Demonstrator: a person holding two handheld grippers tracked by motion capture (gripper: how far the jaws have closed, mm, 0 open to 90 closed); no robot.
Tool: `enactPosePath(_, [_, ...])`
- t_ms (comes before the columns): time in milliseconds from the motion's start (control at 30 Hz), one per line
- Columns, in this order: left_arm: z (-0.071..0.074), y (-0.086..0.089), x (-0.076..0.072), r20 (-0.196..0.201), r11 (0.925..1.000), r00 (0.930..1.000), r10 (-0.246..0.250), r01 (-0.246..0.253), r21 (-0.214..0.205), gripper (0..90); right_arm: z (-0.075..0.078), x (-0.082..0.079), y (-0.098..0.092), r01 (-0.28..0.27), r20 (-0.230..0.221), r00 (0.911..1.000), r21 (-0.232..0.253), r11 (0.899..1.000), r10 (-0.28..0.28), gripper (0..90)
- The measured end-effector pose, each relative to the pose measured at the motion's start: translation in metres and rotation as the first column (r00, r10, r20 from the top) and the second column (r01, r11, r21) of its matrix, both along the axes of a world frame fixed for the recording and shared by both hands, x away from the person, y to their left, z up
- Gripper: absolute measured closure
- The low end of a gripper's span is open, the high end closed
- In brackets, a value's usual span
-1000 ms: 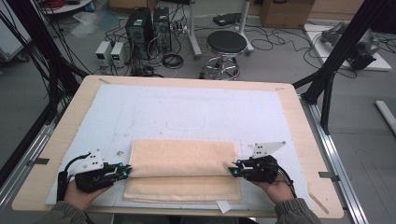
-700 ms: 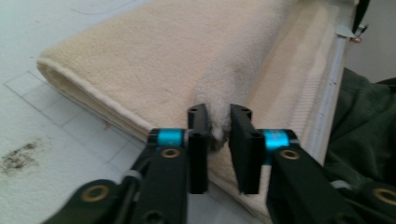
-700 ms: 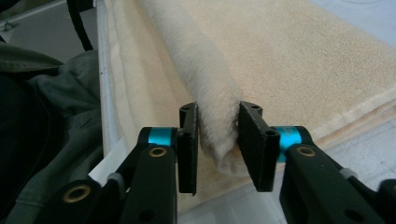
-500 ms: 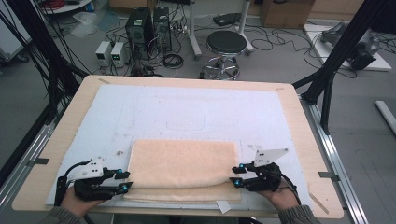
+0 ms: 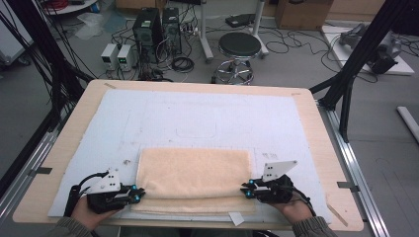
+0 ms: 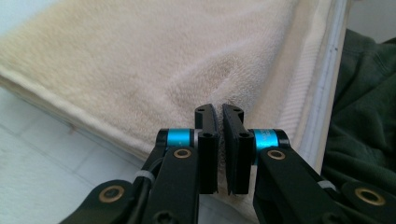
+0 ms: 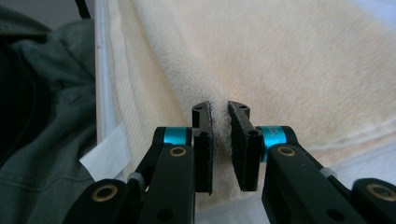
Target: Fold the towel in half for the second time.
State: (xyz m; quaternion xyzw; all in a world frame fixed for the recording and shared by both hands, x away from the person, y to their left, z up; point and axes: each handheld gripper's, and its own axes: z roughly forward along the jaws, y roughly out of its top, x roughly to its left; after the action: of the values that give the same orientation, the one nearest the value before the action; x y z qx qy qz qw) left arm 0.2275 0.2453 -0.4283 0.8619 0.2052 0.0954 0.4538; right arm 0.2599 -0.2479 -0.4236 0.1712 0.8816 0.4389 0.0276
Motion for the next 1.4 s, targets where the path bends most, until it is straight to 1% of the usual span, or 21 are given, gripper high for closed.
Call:
enactPosePath(100, [0.013,0.005,-0.004,0.043,0.9991,0.999,0.013,-0.011,-0.041,85.2,0.012,-0.003,-0.005,0.008,0.02,0.9998,0.047,0.999,-0.009,80.9])
enactPosePath(167, [0.021,0.007,-0.008,0.07,0.9982,0.9975,0.015,-0.011,-0.058,85.1,0.02,-0.007,-0.007,0.009,0.041,0.9991,0.068,0.998,-0.012,80.9])
enactPosePath(267, [0.027,0.01,-0.015,0.081,0.998,0.9967,0.005,0.0,-0.063,85.1,0.027,-0.015,-0.006,-0.017,0.064,0.9979,0.062,0.998,0.013,80.9])
enactPosePath(333, [0.026,0.011,-0.02,0.072,0.9982,0.9974,-0.006,0.01,-0.059,85.2,0.027,-0.022,-0.006,-0.028,0.056,0.9981,0.064,0.998,0.025,80.9])
enactPosePath(433, [0.021,0.011,-0.026,0.042,0.9981,0.9986,-0.032,0.034,-0.052,85.1,0.023,-0.033,-0.006,-0.047,0.043,0.9981,0.063,0.997,0.044,80.9])
enactPosePath(467, [0.02,0.012,-0.026,0.019,0.9971,0.9983,-0.054,0.055,-0.052,85.0,0.02,-0.036,-0.006,-0.053,0.031,0.9982,0.067,0.996,0.051,80.6])
enactPosePath(500, [0.018,0.013,-0.026,-0.016,0.9954,0.9966,-0.08,0.079,-0.054,84.4,0.018,-0.037,-0.006,-0.068,0.018,0.9976,0.063,0.996,0.067,79.5])
enactPosePath(533, [0.017,0.013,-0.026,-0.028,0.9953,0.9961,-0.084,0.082,-0.051,82.5,0.015,-0.038,-0.006,-0.084,-0.007,0.9964,0.065,0.994,0.085,75.9])
enactPosePath(567, [0.016,0.014,-0.027,-0.026,0.995,0.9961,-0.084,0.083,-0.056,77.9,0.013,-0.038,-0.007,-0.089,-0.027,0.9954,0.067,0.994,0.091,69.5])
enactPosePath(600, [0.016,0.014,-0.027,-0.031,0.994,0.9959,-0.085,0.082,-0.072,72.9,0.013,-0.038,-0.007,-0.089,-0.039,0.9949,0.085,0.992,0.093,64.0])
enactPosePath(700, [0.019,0.013,-0.026,-0.024,0.9897,0.9955,-0.092,0.089,-0.113,66.3,0.018,-0.036,-0.008,-0.083,-0.03,0.9957,0.137,0.987,0.088,59.4])
enactPosePath(733, [0.019,0.012,-0.025,-0.021,0.9903,0.9959,-0.088,0.085,-0.11,65.9,0.019,-0.036,-0.007,-0.072,-0.037,0.9963,0.136,0.988,0.077,59.5])
enactPosePath(800, [0.019,0.01,-0.023,-0.014,0.9919,0.9965,-0.082,0.081,-0.098,65.7,0.017,-0.032,-0.005,-0.052,-0.031,0.998,0.109,0.993,0.056,59.4])
enactPosePath(867, [0.019,0.007,-0.017,-0.008,0.993,0.9983,-0.058,0.057,-0.103,64.1,0.015,-0.026,-0.003,-0.022,-0.024,0.9994,0.094,0.995,0.024,59.3])
enactPosePath(933, [0.02,0.006,-0.009,-0.001,0.9933,0.9995,-0.03,0.03,-0.112,61.4,0.014,-0.018,-0.003,0.028,-0.013,0.9996,0.086,0.996,-0.027,56.3])
enactPosePath(1000, [0.021,0.005,-0.001,0.003,0.9925,1.0,0.002,-0.001,-0.122,60.5,0.015,-0.009,-0.004,0.061,-0.01,0.9981,0.094,0.994,-0.061,55.4])
enactPosePath(1067, [0.022,0.005,0.007,0.014,0.9916,0.9994,0.03,-0.028,-0.126,58.3,0.016,0.002,-0.005,0.102,0.007,0.9947,0.097,0.99,-0.103,51.7])
enactPosePath(1100, [0.022,0.003,0.012,0.017,0.9906,0.9989,0.045,-0.042,-0.13,57.3,0.016,0.008,-0.005,0.116,0.004,0.9932,0.098,0.988,-0.117,49.9])
enactPosePath(1200, [0.022,0.0,0.026,0.012,0.9881,0.9968,0.079,-0.077,-0.133,52.2,0.016,0.022,-0.006,0.158,0.018,0.9869,0.089,0.983,-0.16,45.6])
enactPosePath(1300, [0.021,-0.003,0.042,0.019,0.9853,0.9934,0.113,-0.11,-0.131,50.3,0.017,0.034,-0.006,0.202,0.042,0.9777,0.08,0.976,-0.206,42.4])
enactPosePath(1400, [0.018,-0.004,0.057,0.014,0.9772,0.9875,0.157,-0.153,-0.147,49.8,0.016,0.045,-0.004,0.227,0.055,0.9714,0.074,0.971,-0.231,40.9])
